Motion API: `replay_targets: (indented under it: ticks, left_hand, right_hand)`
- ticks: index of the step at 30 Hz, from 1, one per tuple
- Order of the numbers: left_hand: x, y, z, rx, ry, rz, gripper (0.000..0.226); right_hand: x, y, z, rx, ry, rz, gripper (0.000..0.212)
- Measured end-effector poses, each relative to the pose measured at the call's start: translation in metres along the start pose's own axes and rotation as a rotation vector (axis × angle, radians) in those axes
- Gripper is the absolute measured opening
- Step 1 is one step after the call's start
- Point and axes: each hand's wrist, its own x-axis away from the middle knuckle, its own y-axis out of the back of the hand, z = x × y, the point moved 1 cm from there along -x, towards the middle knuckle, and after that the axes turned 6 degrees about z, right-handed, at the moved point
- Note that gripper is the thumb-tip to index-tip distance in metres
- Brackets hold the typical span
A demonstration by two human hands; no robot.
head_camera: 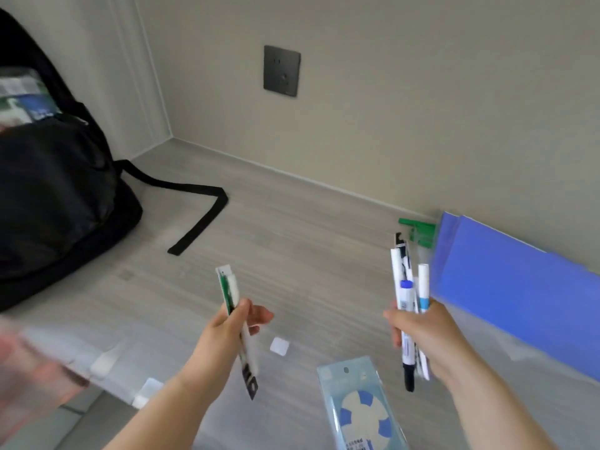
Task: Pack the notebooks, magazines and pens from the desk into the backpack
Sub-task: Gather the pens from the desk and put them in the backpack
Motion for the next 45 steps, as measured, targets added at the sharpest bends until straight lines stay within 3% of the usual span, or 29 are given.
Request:
replay_targets:
  ticks: [4,9,16,20,23,24,27,30,33,35,38,41,43,45]
  left_hand:
    - [-0.012,0.032,-0.029,0.271,-0.034,0.023,0.038]
    - [-0.033,0.084,-0.059,0.264,-0.099,0.040,0.031]
    - [-0.059,0.169,-0.094,0.212,-0.138,-0.028,0.016]
    - [-0.058,0.208,-0.120,-0.045,-0.176,0.021,0.015]
    - [-0.050,0.239,-0.144,-0.409,-0.391,0.035,0.024]
    - [-0.046,0.250,-0.152,-0.603,-0.489,-0.032,0.027]
    - [-0.042,0.283,-0.170,-1.149,-0.789,-0.442,0.041]
    - [-0.052,0.307,-0.181,-1.286,-0.714,-0.690,0.048]
    - [-0.067,0.324,-0.185,-1.352,-0.320,-0.674,0.059]
    - [-0.074,0.332,-0.178,-1.432,-0.187,-0.604,0.054]
    - [-0.074,0.331,-0.176,-1.543,-0.294,-0.503,0.031]
    - [-0.067,0.324,-0.180,-1.561,-0.375,-0.431,0.027]
    - [-0.061,0.323,-0.181,-1.608,-0.477,-0.454,0.030]
    - [-0.060,0.325,-0.179,-1.582,-0.538,-0.444,0.041]
  right_hand:
    - [-0.008,-0.108,0.054,-0.026,0.098,0.312,0.018]
    - [-0.011,-0.215,0.099,-0.016,0.149,0.528,0.009]
    - [-0.028,-0.316,0.146,0.115,0.273,0.570,0.020]
    - [-0.035,-0.350,0.169,0.174,0.308,0.547,0.024]
    - [-0.043,-0.360,0.190,0.159,0.334,0.508,0.026]
    - [-0.045,-0.360,0.196,0.153,0.330,0.493,0.026]
    - [-0.054,-0.355,0.212,0.094,0.330,0.446,0.022]
    - [-0.061,-0.353,0.235,0.059,0.393,0.398,0.017]
    - [-0.065,-0.364,0.265,0.067,0.473,0.429,0.014]
    - [-0.064,-0.377,0.290,-0.005,0.563,0.444,0.015]
    - [-0.058,-0.402,0.330,-0.318,0.703,0.411,0.016]
    - [-0.058,-0.437,0.358,-0.712,0.648,0.468,0.011]
    - [-0.056,-0.465,0.361,-0.699,0.592,0.526,0.009]
    - [-0.057,-0.487,0.353,-0.528,0.576,0.606,0.013]
